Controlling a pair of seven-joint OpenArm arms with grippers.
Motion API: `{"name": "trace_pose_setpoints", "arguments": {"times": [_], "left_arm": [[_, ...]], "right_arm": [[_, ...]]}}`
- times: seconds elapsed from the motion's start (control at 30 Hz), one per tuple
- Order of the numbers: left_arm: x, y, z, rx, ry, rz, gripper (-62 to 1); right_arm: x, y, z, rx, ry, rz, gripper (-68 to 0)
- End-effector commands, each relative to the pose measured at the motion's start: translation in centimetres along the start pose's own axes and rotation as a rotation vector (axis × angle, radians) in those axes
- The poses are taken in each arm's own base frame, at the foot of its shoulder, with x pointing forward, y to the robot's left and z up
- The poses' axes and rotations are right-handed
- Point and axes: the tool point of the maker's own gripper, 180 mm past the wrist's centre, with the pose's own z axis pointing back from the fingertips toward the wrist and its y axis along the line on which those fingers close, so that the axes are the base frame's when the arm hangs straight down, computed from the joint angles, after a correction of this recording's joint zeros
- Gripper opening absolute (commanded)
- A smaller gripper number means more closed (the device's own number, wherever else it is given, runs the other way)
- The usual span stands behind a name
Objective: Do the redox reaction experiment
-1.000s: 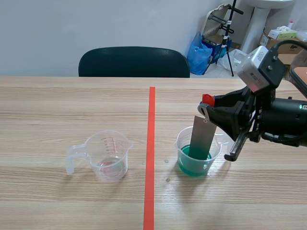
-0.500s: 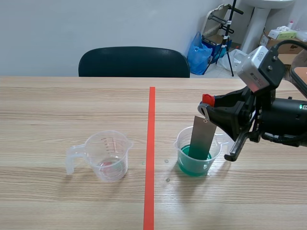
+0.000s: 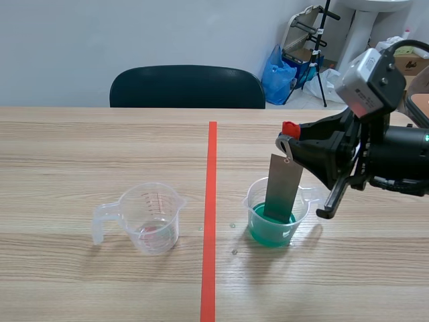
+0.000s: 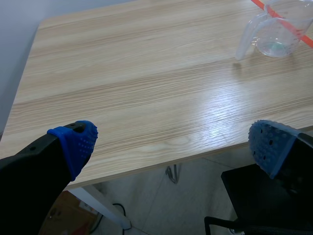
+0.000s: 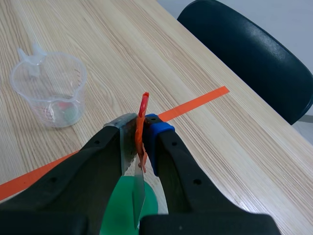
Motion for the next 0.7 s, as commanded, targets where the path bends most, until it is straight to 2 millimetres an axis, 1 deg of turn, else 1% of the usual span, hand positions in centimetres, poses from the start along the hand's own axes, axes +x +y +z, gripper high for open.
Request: {"name": "trace_pose_setpoints", "arguments": {"times": [0.0,0.37,0.5,0.67], "left_arm": [[0.23,-0.14,0.30,0.011,-0.014,0.011,1.4],[0.23,-0.14,0.30,0.011,-0.014,0.011,1.4],[0.23,-0.14,0.30,0.011,-0.014,0.011,1.4],[0.23,-0.14,0.30,0.011,-0.014,0.011,1.4]], "right_arm": [[1.31,-0.80,0.13,-0.016,-0.038,0.014,-66.9],[1.19,-0.81,0.13,-0.017,-0.031,0.014,-66.9],[1.20,-1.21,0.31,-0.027,-0.026,0.012,-66.9],[2.12,-0.91,0.94,0.002,-0.044,-0.013,-66.9]]}}
